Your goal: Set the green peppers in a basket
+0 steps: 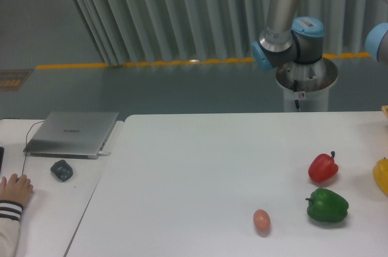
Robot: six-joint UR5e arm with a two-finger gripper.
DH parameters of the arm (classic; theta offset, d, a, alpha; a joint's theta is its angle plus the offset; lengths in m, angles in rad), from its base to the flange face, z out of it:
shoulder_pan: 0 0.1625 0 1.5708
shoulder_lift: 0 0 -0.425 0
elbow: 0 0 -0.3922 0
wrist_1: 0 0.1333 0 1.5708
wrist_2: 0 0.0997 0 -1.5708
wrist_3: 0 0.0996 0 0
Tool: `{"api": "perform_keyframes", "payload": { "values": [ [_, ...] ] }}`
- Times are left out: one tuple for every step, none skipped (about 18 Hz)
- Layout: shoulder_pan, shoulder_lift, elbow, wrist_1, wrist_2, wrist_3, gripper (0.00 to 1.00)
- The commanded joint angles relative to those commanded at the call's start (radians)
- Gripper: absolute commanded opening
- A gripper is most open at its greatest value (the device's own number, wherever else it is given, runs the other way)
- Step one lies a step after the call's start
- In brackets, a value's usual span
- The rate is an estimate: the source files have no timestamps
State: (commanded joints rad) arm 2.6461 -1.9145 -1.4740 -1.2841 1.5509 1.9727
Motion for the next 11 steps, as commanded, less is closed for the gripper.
{"api": "perform_keyframes", "payload": {
  "values": [
    [0.000, 0.002, -0.014, 0.021, 0.000, 0.002, 1.00],
    [0.002, 0.005, -0.025, 0.041, 0.000, 0.002, 1.00],
    [0.002, 0.009, -0.029, 0.052, 0.000, -0.002, 1.00],
    [0.002, 0.012, -0.032, 0.054, 0.000, -0.002, 1.00],
    [0.002, 0.014, -0.035, 0.055, 0.000, -0.003, 1.00],
    [-0.005, 0.015, -0.037, 0.060, 0.001, -0.008, 1.00],
    [-0.009, 0.018, -0.038, 0.078, 0.003, -0.024, 1.00],
    [-0.021, 0.029, -0.042, 0.094, 0.005, -0.053, 1.00],
    [-0.038, 0.035, -0.048, 0.100, 0.005, -0.087, 1.00],
    [-0.044, 0.037, -0.049, 0.101, 0.005, -0.124, 1.00],
    [-0.052, 0.040, -0.051, 0.101, 0.005, -0.152, 1.00]
  ]
}}
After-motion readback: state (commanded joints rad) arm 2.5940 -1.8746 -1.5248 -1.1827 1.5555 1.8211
